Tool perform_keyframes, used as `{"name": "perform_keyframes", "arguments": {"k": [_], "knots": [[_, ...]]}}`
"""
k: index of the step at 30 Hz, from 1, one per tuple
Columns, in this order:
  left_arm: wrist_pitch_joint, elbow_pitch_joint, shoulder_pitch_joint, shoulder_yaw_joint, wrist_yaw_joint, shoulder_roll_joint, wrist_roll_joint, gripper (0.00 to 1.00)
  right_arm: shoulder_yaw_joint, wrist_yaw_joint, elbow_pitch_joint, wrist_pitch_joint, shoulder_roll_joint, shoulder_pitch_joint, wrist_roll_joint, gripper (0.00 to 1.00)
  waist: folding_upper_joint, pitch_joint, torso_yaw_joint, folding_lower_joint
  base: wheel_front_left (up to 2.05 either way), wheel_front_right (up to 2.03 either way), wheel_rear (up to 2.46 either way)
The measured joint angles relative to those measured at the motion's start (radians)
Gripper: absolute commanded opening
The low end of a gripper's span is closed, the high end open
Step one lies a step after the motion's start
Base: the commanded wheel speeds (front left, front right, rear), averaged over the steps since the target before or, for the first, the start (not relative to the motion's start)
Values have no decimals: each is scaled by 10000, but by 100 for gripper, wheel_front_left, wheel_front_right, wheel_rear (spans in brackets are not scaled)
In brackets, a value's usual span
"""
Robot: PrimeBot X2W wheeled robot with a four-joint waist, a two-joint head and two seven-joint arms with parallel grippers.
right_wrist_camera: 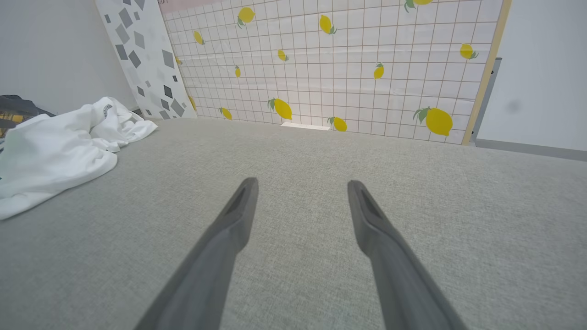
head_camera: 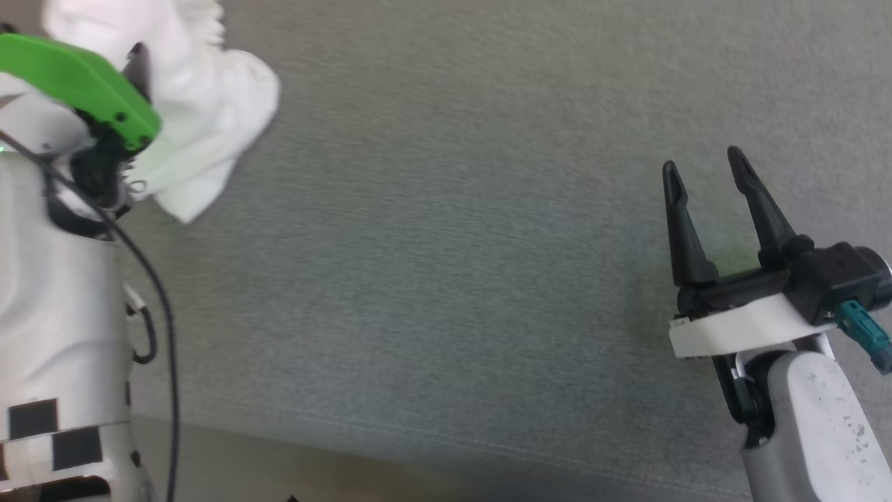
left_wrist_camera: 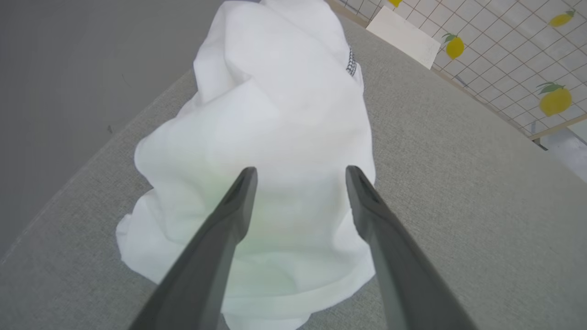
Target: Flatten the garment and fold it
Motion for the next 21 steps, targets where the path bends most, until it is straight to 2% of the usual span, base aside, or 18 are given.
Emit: {"name": "perform_keyframes", "arguments": {"k": [7,11,12,13,14,15,17,21], "knots": [[2370,-585,231,458,1041,468,-477,100,138,0,376,-196,-4,-341,171,100,0,833,-752,0,0,0,0],[3252,-1193,822,541,1384,723,-489,100,151,0,541,-278,4,-438,268,100,0,1148,-1115,0,0,0,0],[3369,-1356,906,619,1402,754,-564,88,161,0,585,-280,8,-458,280,100,0,1194,-1183,0,0,0,0],[3519,-1567,978,746,1480,790,-667,55,174,0,639,-288,13,-485,314,100,0,1240,-1268,-1,0,0,0],[3614,-1779,1084,813,1482,880,-702,33,188,0,700,-290,23,-516,336,100,0,1268,-1350,-1,0,0,0],[3597,-1971,1202,848,1482,970,-694,0,182,0,748,-291,38,-530,341,100,0,1280,-1423,0,0,0,0],[3283,-2243,1401,863,1419,1175,-531,0,161,0,836,-324,54,-531,343,100,0,1239,-1518,0,0,0,0],[1639,-2481,1383,982,1016,1666,-59,0,21,0,1012,-366,98,-521,343,100,0,935,-1630,0,0,0,0]]}}
